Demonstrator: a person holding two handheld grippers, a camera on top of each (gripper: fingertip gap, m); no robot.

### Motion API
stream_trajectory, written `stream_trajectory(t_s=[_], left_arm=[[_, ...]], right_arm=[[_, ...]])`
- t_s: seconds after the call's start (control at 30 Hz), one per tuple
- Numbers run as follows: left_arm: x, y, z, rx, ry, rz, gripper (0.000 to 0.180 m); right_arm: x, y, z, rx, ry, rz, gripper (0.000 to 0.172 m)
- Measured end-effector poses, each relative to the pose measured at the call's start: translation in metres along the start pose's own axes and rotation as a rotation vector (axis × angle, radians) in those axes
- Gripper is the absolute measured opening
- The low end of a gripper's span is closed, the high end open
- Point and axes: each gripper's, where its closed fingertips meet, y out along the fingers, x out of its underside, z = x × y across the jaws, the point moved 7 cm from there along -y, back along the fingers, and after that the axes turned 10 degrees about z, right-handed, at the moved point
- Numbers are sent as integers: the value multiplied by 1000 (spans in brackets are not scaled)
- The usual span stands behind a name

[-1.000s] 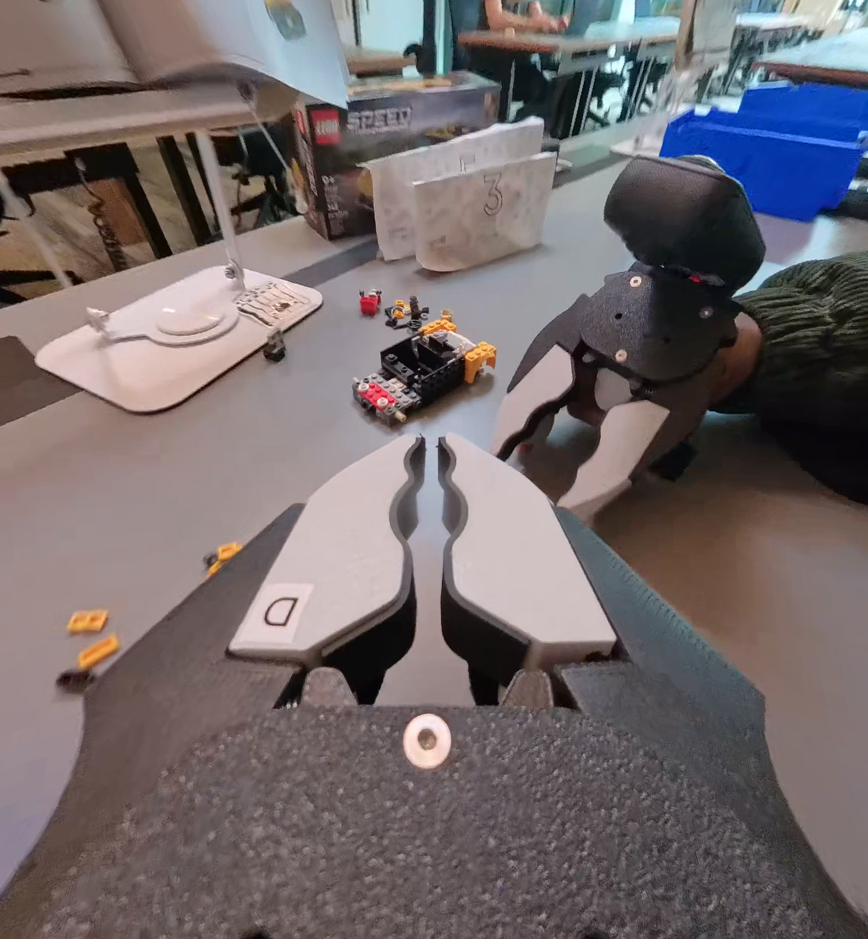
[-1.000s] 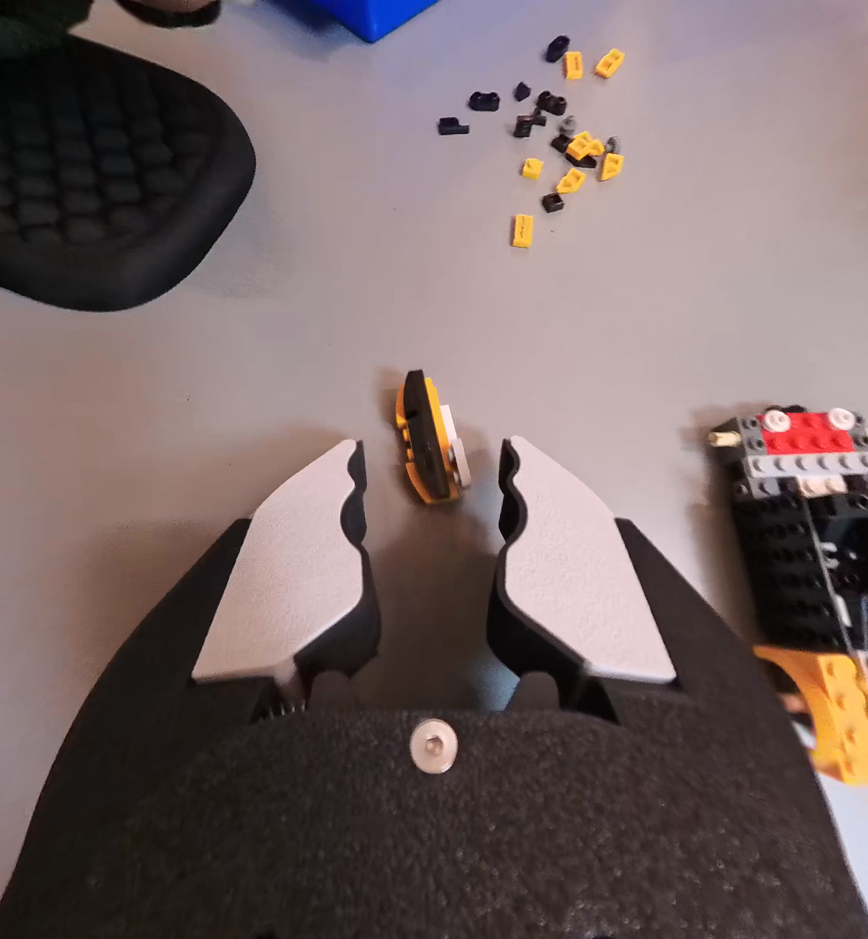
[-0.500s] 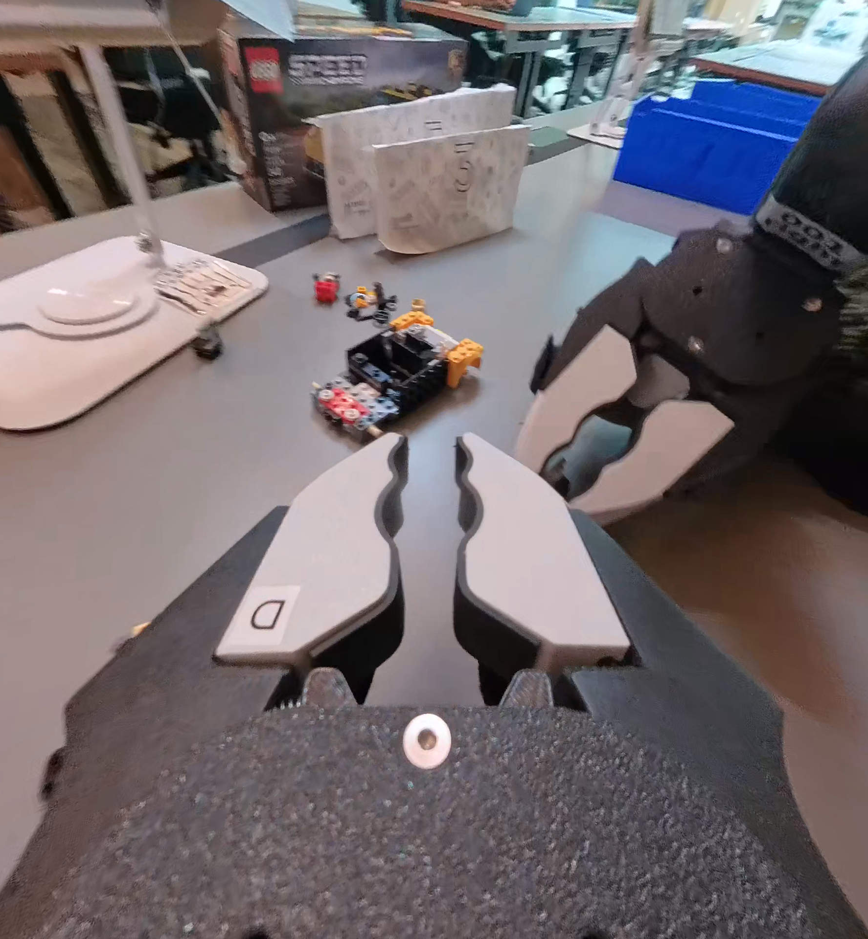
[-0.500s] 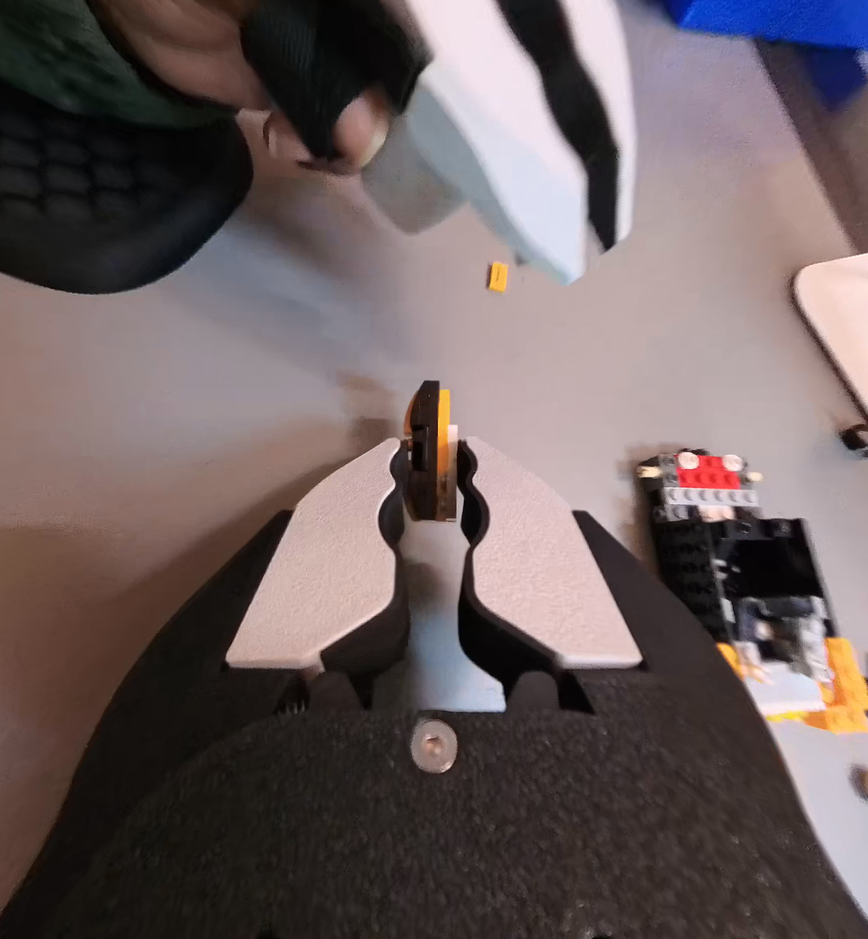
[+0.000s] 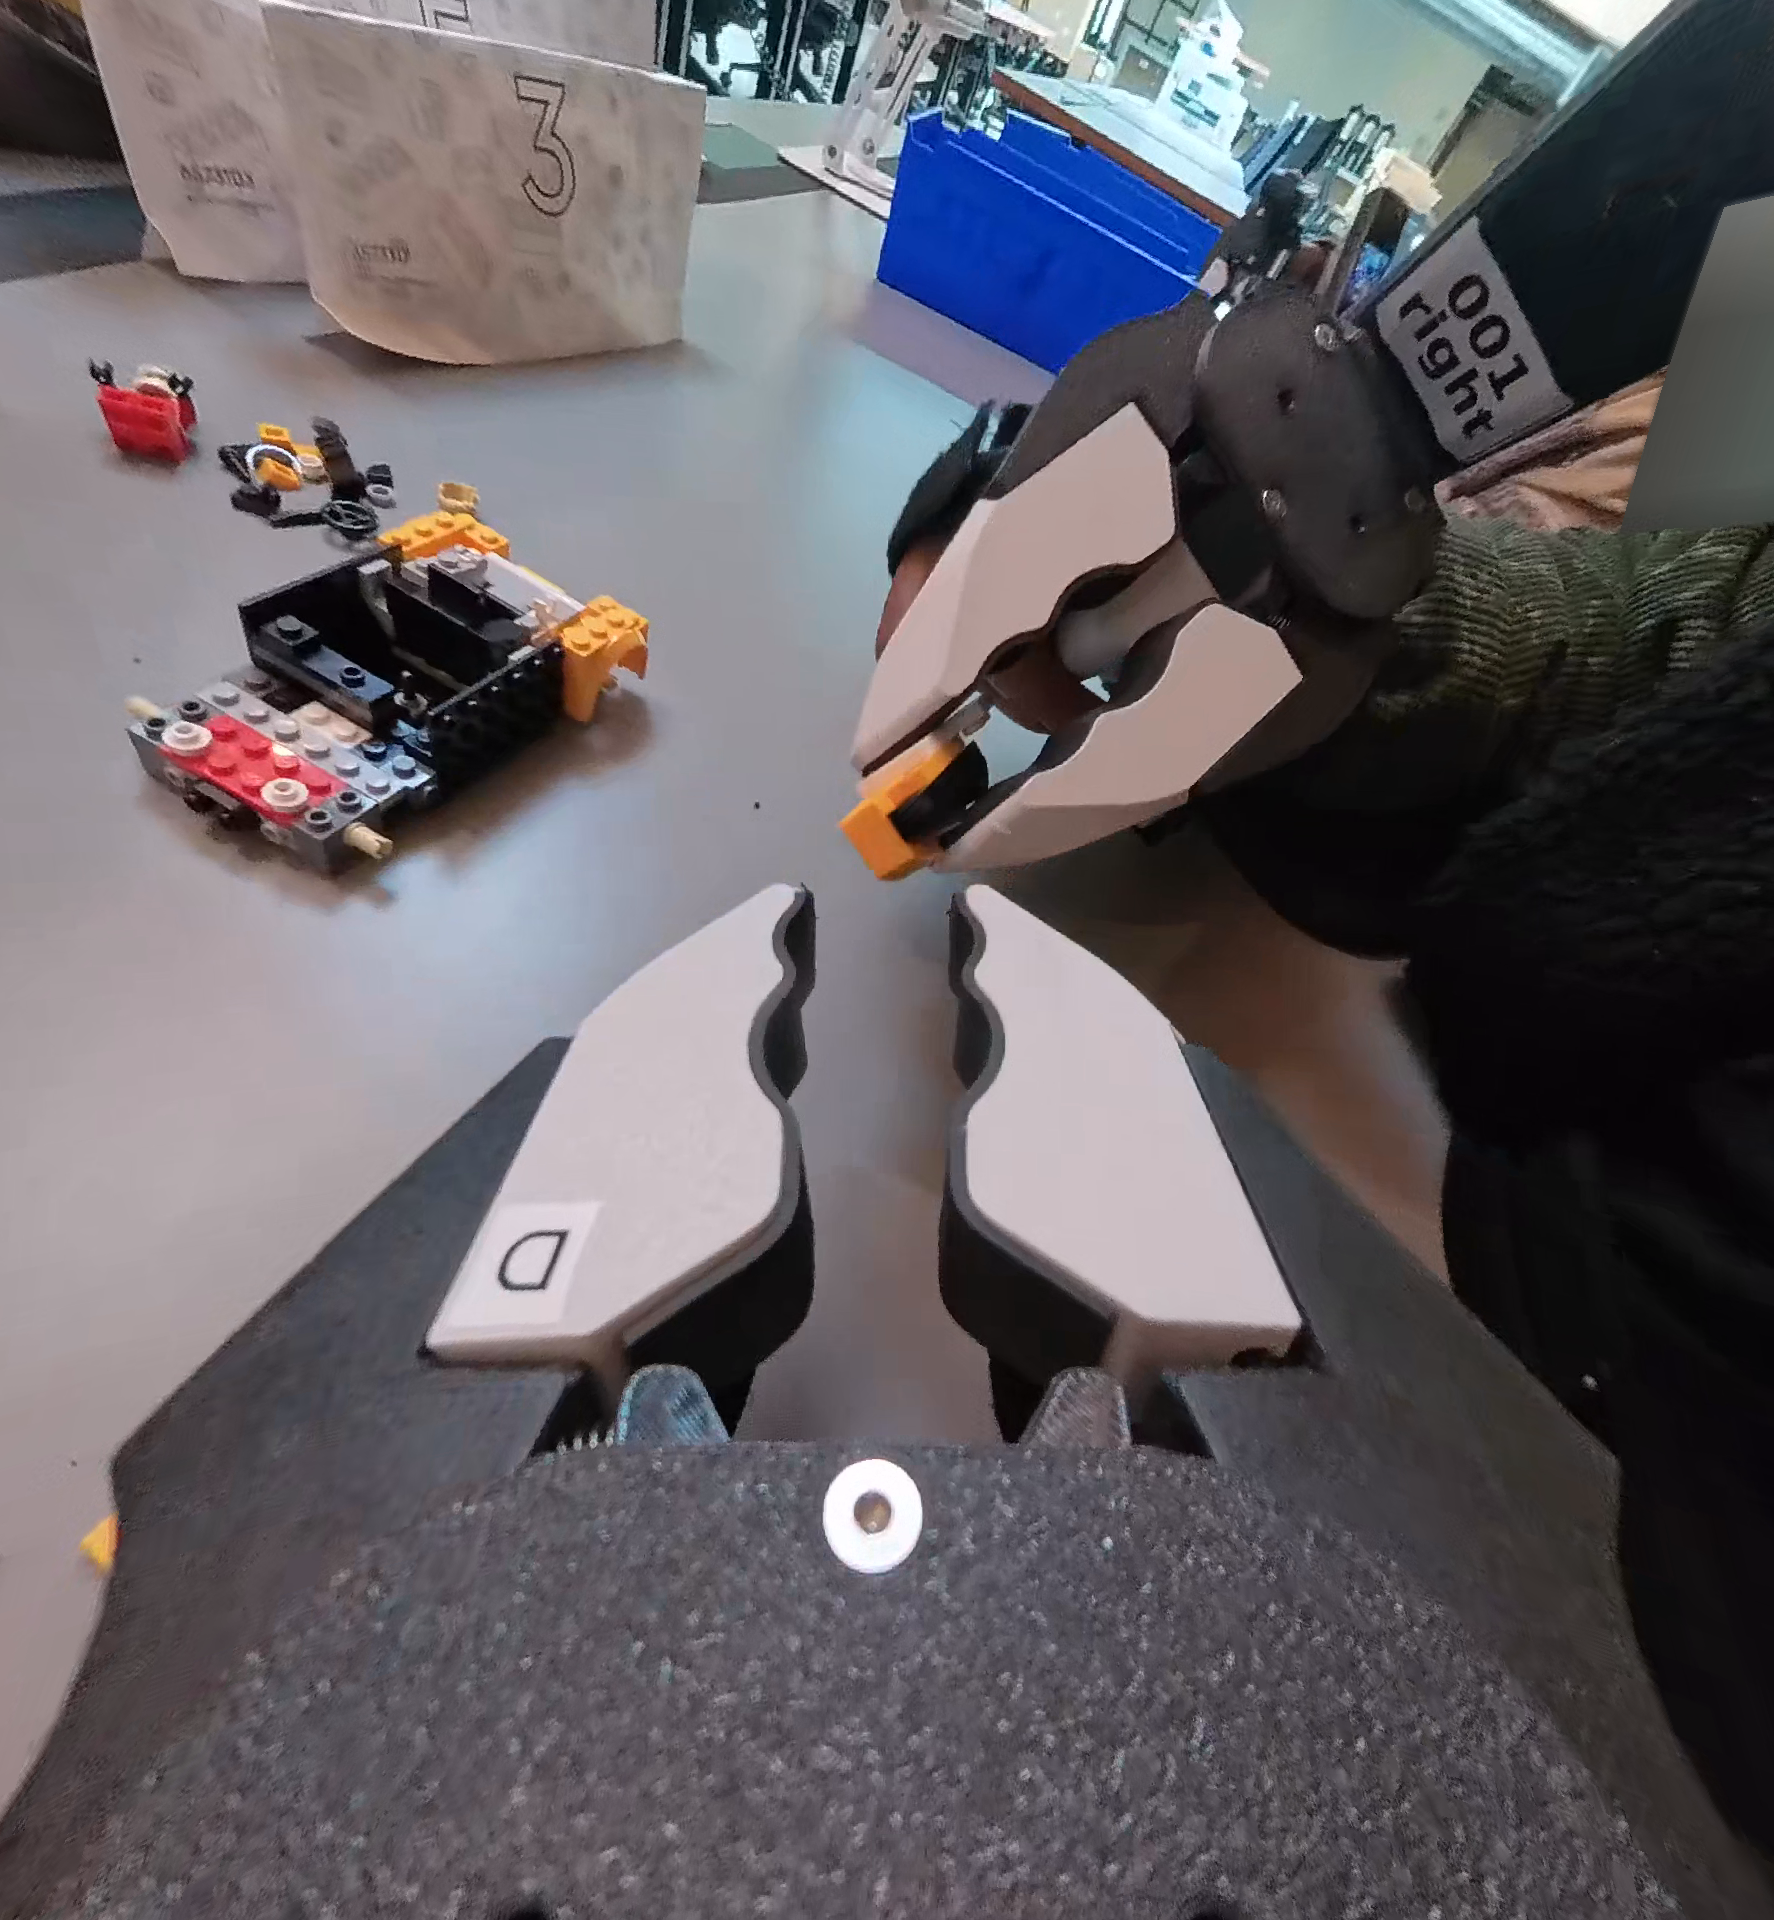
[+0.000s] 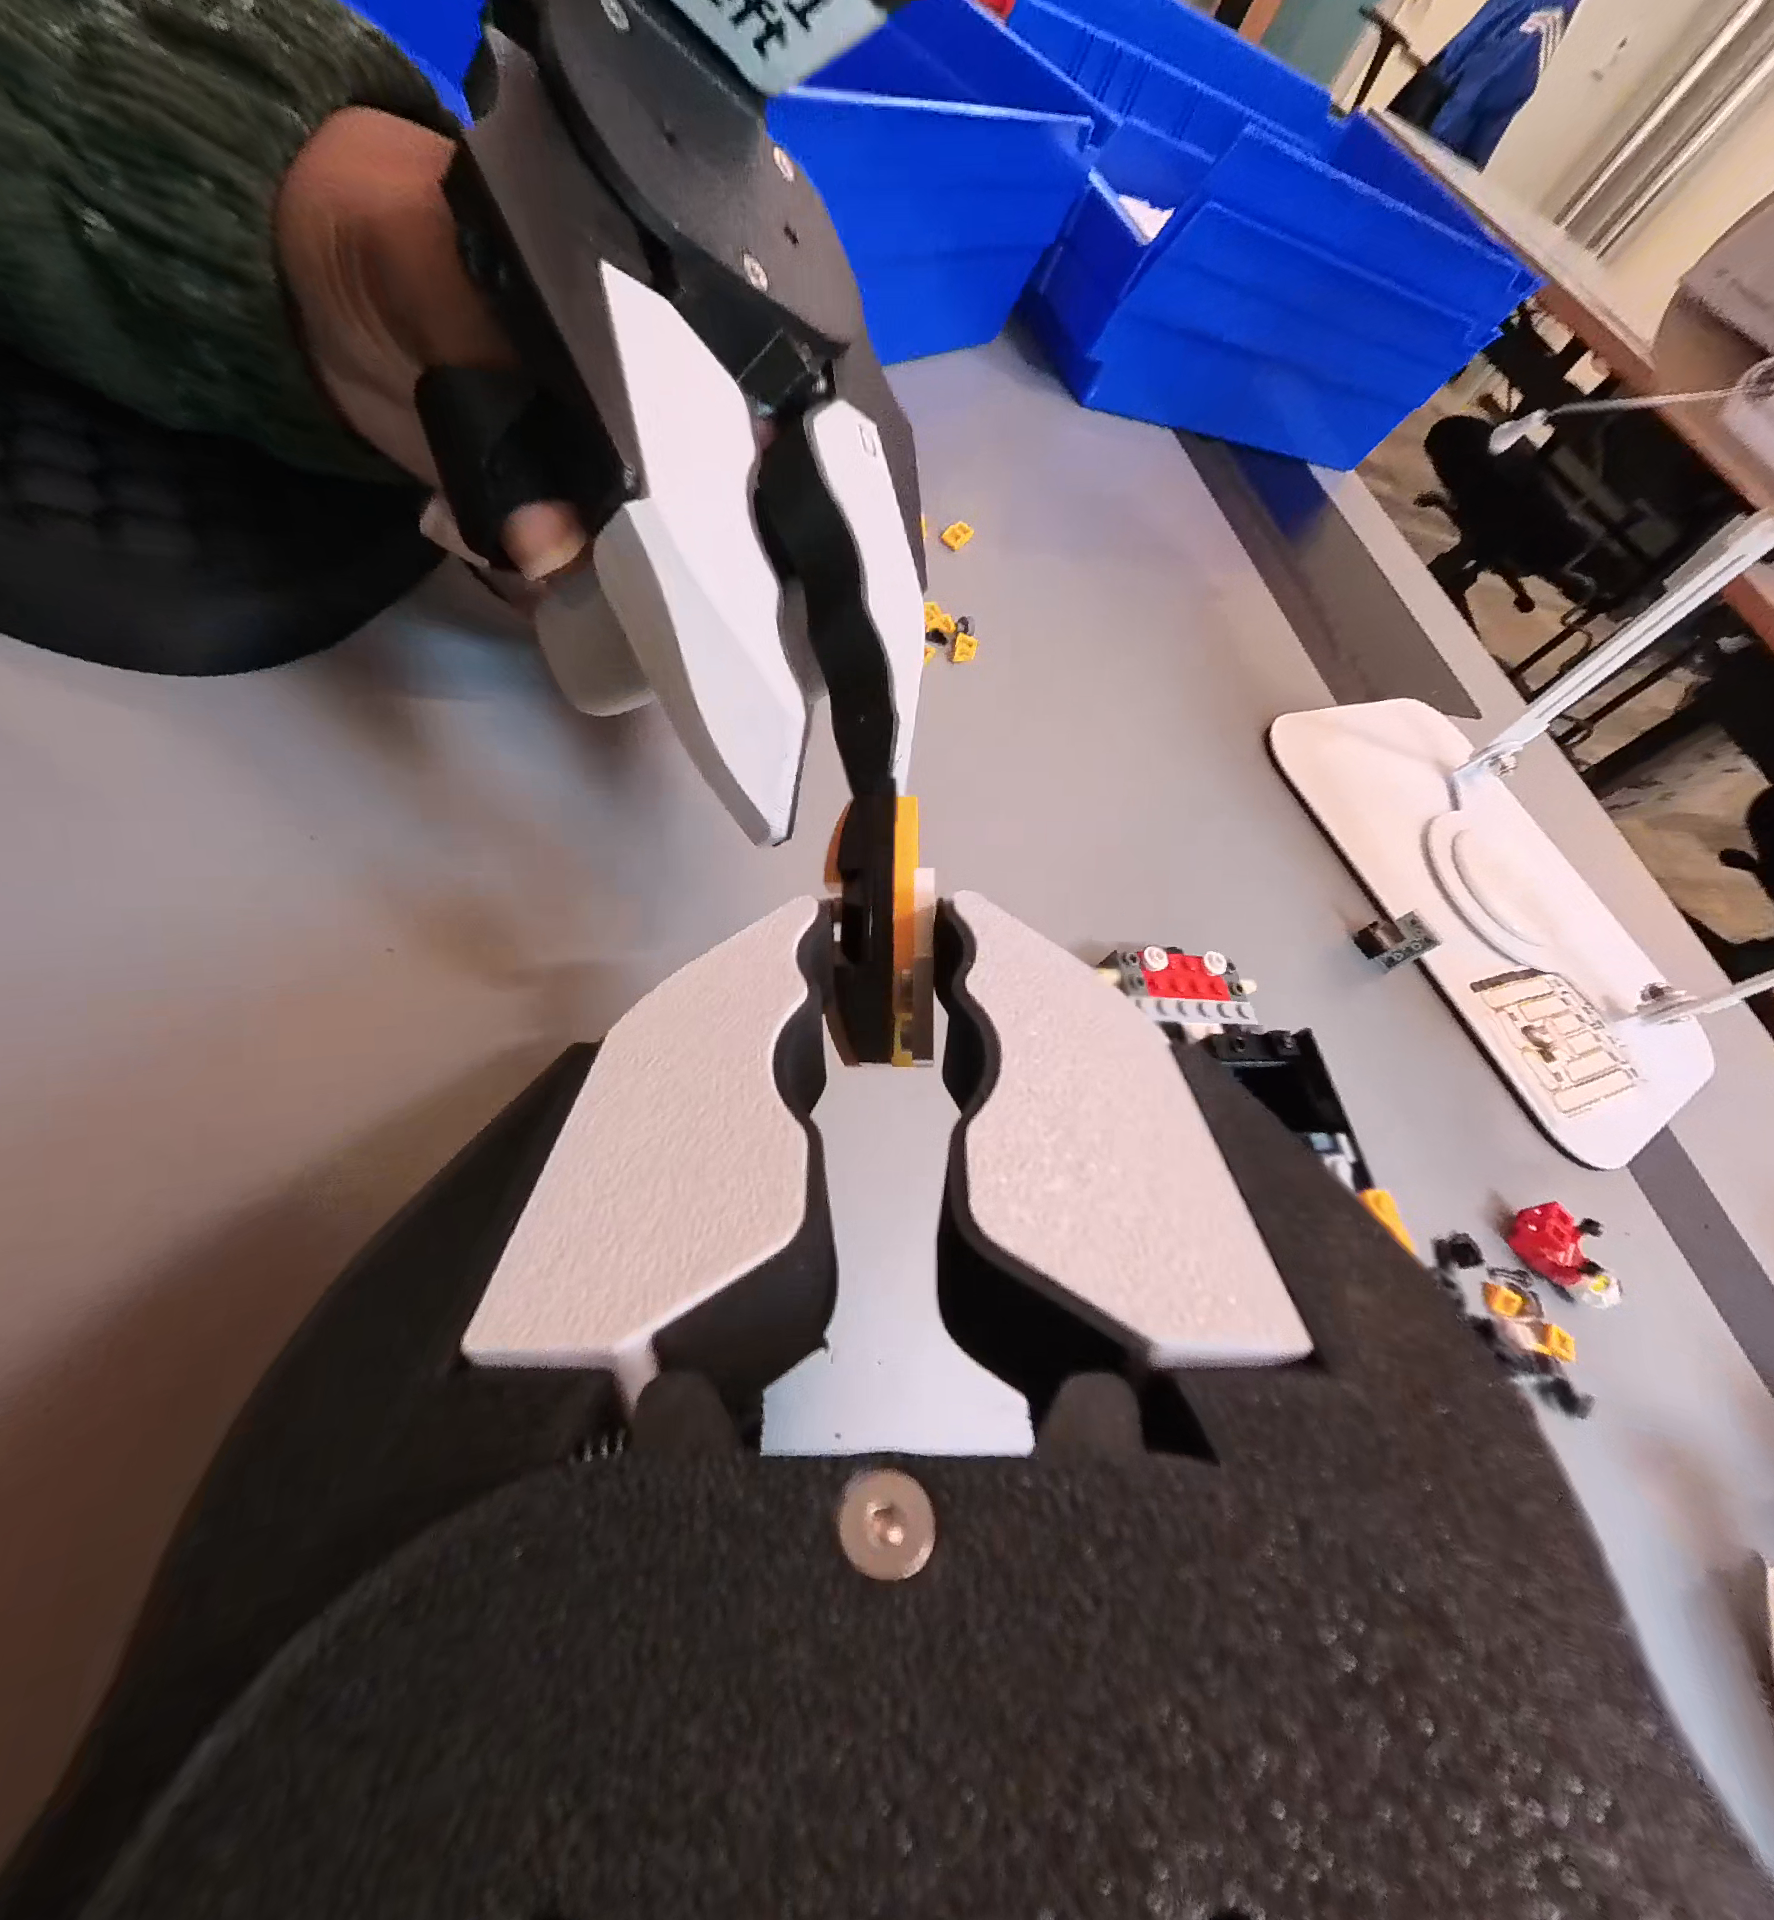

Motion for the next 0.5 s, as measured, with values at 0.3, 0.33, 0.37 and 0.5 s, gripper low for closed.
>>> stream_trajectory(t_s=[0.3,0.33,0.37,0.5], left_arm=[[-2,12,14,166,-162,69,24],[-1,12,14,161,-166,61,20],[0,12,14,158,-166,55,20],[0,11,13,180,-236,52,19]], right_arm=[[-9,-7,-10,-33,-20,27,18],[-9,-7,-11,-38,-22,23,18],[-9,-7,-12,-42,-23,19,18],[-10,-8,-12,-41,-29,18,18]])
